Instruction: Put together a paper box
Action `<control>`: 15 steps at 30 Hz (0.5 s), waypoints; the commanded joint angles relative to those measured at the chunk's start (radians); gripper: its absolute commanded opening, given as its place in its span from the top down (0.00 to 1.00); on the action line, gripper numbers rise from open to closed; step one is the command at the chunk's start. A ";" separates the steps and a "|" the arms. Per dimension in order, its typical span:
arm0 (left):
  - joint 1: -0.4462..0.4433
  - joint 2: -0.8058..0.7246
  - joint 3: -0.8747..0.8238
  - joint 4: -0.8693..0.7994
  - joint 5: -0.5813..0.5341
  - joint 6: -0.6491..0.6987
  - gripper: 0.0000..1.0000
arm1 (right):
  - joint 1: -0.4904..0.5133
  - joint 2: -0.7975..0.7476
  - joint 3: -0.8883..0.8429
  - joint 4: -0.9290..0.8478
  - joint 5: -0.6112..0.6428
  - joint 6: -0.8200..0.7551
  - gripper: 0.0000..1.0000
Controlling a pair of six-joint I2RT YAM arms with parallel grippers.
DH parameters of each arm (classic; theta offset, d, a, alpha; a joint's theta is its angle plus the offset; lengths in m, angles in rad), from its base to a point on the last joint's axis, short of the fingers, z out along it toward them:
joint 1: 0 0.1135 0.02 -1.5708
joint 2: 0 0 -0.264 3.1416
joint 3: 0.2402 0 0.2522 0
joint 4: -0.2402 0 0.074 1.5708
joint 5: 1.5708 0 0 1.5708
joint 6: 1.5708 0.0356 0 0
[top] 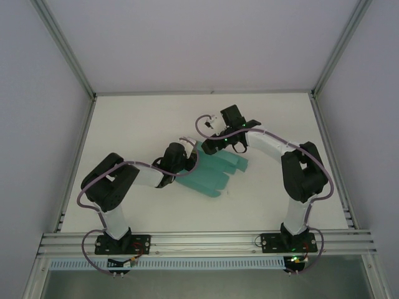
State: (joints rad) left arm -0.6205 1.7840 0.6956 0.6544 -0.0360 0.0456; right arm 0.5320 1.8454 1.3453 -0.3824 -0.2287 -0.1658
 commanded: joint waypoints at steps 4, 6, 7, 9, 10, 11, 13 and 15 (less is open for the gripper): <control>-0.008 0.039 0.015 0.074 -0.030 -0.033 0.77 | 0.008 0.062 -0.011 -0.062 0.037 -0.036 0.18; -0.009 0.054 0.029 0.082 -0.057 -0.040 0.78 | 0.008 0.062 -0.011 -0.063 0.024 -0.033 0.18; -0.009 0.059 0.035 0.090 -0.065 -0.045 0.78 | 0.008 0.063 -0.010 -0.067 0.022 -0.029 0.18; -0.007 0.071 0.044 0.103 -0.071 -0.051 0.74 | 0.008 0.065 -0.011 -0.072 0.014 -0.034 0.18; -0.007 0.077 0.049 0.110 -0.074 -0.058 0.71 | 0.008 0.066 -0.012 -0.073 0.011 -0.037 0.18; -0.007 0.083 0.057 0.113 -0.080 -0.064 0.70 | 0.008 0.066 -0.011 -0.075 0.009 -0.037 0.18; -0.006 0.088 0.069 0.110 -0.081 -0.084 0.70 | 0.007 0.070 -0.012 -0.080 0.011 -0.036 0.18; -0.005 0.087 0.075 0.110 -0.081 -0.100 0.70 | 0.008 0.069 -0.012 -0.081 0.012 -0.034 0.18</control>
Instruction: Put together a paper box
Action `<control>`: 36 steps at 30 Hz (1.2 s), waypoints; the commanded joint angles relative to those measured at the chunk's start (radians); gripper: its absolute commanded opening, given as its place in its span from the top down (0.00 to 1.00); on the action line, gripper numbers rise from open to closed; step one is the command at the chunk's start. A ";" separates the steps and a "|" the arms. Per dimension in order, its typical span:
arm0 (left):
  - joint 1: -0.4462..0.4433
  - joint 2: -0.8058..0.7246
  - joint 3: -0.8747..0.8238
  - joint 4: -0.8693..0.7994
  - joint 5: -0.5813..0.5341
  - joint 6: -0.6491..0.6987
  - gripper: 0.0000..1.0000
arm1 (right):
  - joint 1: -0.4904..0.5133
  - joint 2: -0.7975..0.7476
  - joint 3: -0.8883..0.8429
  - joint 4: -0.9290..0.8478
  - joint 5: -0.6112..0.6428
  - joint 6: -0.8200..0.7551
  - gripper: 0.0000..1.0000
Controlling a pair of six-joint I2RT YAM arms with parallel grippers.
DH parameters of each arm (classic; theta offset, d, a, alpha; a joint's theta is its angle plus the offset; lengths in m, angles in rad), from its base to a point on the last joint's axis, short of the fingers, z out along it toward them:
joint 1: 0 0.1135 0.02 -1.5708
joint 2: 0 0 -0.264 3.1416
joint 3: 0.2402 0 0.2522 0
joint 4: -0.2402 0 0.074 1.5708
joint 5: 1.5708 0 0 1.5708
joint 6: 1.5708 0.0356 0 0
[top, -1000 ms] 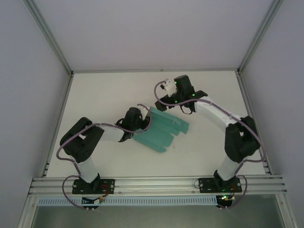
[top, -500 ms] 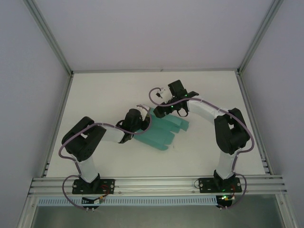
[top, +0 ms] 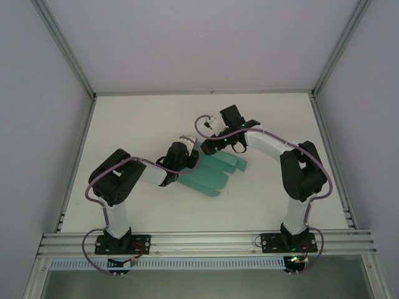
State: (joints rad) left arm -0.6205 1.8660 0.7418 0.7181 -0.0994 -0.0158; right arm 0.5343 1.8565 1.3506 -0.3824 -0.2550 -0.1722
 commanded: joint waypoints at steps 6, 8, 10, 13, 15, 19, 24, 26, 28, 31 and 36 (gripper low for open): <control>-0.007 -0.006 0.073 -0.035 -0.073 -0.061 1.00 | 0.003 0.045 -0.024 -0.071 0.051 -0.008 0.18; -0.006 0.009 0.096 -0.076 -0.101 -0.063 1.00 | 0.000 0.039 -0.025 -0.066 0.050 0.008 0.18; -0.007 0.007 0.086 -0.074 -0.120 -0.071 1.00 | -0.003 0.017 -0.036 -0.049 0.048 0.029 0.17; -0.008 -0.013 0.045 -0.034 -0.160 -0.098 1.00 | -0.012 -0.060 -0.078 0.010 0.086 0.099 0.15; -0.010 -0.027 0.044 -0.063 -0.186 -0.110 1.00 | -0.022 -0.135 -0.119 0.060 0.138 0.171 0.13; -0.010 -0.080 0.045 -0.153 -0.238 -0.193 1.00 | -0.028 -0.330 -0.232 0.126 0.280 0.281 0.02; -0.011 -0.143 0.045 -0.234 -0.244 -0.215 1.00 | -0.028 -0.502 -0.329 0.066 0.403 0.328 0.00; -0.012 -0.161 0.058 -0.275 -0.243 -0.220 1.00 | -0.028 -0.537 -0.352 0.030 0.450 0.370 0.00; -0.013 -0.177 0.049 -0.274 -0.234 -0.223 1.00 | -0.028 -0.551 -0.380 0.040 0.495 0.403 0.00; -0.016 -0.195 0.048 -0.290 -0.215 -0.238 1.00 | -0.028 -0.526 -0.395 0.095 0.470 0.403 0.00; -0.018 -0.218 0.071 -0.355 -0.206 -0.266 1.00 | -0.026 -0.409 -0.358 0.163 0.400 0.419 0.02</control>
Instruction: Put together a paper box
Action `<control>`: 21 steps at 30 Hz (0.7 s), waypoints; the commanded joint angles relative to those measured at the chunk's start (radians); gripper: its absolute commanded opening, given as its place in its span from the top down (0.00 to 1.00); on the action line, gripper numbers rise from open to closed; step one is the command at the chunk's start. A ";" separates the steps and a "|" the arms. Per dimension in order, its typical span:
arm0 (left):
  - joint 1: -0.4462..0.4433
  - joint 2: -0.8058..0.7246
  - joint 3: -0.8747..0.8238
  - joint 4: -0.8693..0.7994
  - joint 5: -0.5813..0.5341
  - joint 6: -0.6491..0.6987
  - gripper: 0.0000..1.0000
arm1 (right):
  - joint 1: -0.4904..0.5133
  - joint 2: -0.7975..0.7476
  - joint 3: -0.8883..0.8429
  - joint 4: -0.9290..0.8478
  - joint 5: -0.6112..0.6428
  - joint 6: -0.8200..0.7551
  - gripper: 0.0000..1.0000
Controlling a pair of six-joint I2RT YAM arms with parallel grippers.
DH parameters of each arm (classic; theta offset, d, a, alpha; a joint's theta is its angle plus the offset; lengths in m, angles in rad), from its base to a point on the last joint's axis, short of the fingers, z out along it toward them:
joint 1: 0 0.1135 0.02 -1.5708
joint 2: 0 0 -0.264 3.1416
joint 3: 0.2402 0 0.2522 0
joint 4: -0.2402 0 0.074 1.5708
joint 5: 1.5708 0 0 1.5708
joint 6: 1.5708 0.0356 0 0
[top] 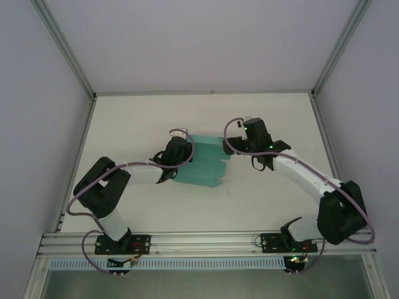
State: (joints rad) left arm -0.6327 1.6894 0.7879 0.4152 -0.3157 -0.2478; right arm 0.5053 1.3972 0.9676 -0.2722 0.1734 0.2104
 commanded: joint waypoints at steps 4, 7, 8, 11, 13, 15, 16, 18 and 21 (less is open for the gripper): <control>-0.015 -0.039 0.038 -0.067 0.010 -0.048 1.00 | 0.007 0.111 0.030 0.196 -0.122 0.059 0.03; -0.020 -0.033 0.040 -0.058 0.041 -0.096 1.00 | 0.013 0.133 -0.004 0.364 -0.147 0.121 0.03; -0.020 -0.033 0.043 -0.052 0.059 -0.110 1.00 | 0.016 0.138 -0.020 0.422 -0.141 0.150 0.03; -0.028 -0.033 0.051 -0.036 0.098 -0.145 1.00 | 0.021 0.143 -0.084 0.604 -0.120 0.227 0.02; -0.032 -0.035 0.061 -0.040 0.106 -0.164 1.00 | 0.028 0.146 -0.113 0.680 -0.110 0.239 0.02; -0.032 -0.040 0.069 -0.048 0.114 -0.174 1.00 | 0.035 0.140 -0.131 0.714 -0.096 0.239 0.01; -0.032 -0.043 0.073 -0.054 0.116 -0.179 1.00 | 0.035 0.137 -0.138 0.714 -0.087 0.239 0.01; -0.032 -0.054 0.075 -0.064 0.112 -0.183 1.00 | 0.035 0.120 -0.150 0.695 -0.051 0.236 0.00; -0.033 -0.068 0.076 -0.096 0.067 -0.190 1.00 | 0.035 0.068 -0.188 0.657 -0.011 0.213 0.00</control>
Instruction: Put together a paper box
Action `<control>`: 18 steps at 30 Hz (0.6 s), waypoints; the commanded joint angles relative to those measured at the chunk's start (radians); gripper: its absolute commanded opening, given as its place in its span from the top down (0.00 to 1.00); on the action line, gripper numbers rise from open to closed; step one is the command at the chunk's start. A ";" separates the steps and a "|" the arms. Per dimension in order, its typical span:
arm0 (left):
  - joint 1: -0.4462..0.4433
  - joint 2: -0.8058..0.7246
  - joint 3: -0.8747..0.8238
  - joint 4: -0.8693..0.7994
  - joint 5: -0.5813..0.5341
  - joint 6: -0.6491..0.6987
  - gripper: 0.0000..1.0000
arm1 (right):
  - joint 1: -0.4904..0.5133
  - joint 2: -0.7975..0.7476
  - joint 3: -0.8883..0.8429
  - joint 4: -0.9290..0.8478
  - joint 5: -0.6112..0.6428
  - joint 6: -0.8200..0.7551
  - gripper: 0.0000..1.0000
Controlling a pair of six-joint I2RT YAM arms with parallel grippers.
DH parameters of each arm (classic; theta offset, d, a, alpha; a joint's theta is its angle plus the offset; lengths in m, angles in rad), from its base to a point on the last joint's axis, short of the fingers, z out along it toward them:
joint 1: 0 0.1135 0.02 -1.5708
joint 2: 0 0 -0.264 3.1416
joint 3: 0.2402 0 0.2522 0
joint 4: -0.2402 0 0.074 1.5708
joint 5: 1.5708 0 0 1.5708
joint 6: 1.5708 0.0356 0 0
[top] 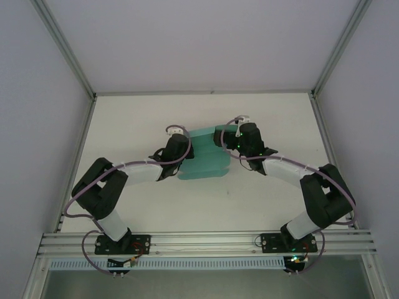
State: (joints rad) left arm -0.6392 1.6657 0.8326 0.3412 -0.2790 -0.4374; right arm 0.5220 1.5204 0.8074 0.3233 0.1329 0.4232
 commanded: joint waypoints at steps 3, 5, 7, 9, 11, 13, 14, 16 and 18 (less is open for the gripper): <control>-0.025 -0.058 0.033 -0.057 -0.036 0.017 1.00 | 0.018 -0.132 -0.047 -0.063 0.082 -0.016 0.00; -0.025 -0.067 0.035 -0.074 -0.066 0.049 1.00 | 0.018 -0.177 -0.043 -0.199 0.115 -0.028 0.00; -0.026 -0.077 0.033 -0.087 -0.092 0.060 1.00 | 0.018 -0.212 -0.043 -0.321 0.132 -0.034 0.00; -0.025 -0.085 0.039 -0.103 -0.115 0.073 1.00 | 0.018 -0.239 -0.050 -0.415 0.180 -0.015 0.00; -0.026 -0.089 0.048 -0.124 -0.131 0.091 1.00 | 0.013 -0.256 -0.061 -0.476 0.206 -0.003 0.00; -0.026 -0.091 0.057 -0.140 -0.146 0.095 1.00 | 0.003 -0.254 -0.067 -0.522 0.223 0.014 0.00; -0.025 -0.093 0.059 -0.143 -0.147 0.101 1.00 | -0.004 -0.249 -0.065 -0.541 0.237 0.030 0.00; -0.025 -0.096 0.057 -0.146 -0.148 0.100 1.00 | -0.020 -0.230 -0.063 -0.554 0.231 0.043 0.00; -0.025 -0.098 0.057 -0.149 -0.145 0.099 1.00 | -0.025 -0.205 -0.058 -0.541 0.215 0.042 0.00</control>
State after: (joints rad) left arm -0.6590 1.5990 0.8631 0.2146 -0.3988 -0.3573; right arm 0.5076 1.2881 0.7513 -0.1600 0.3302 0.4381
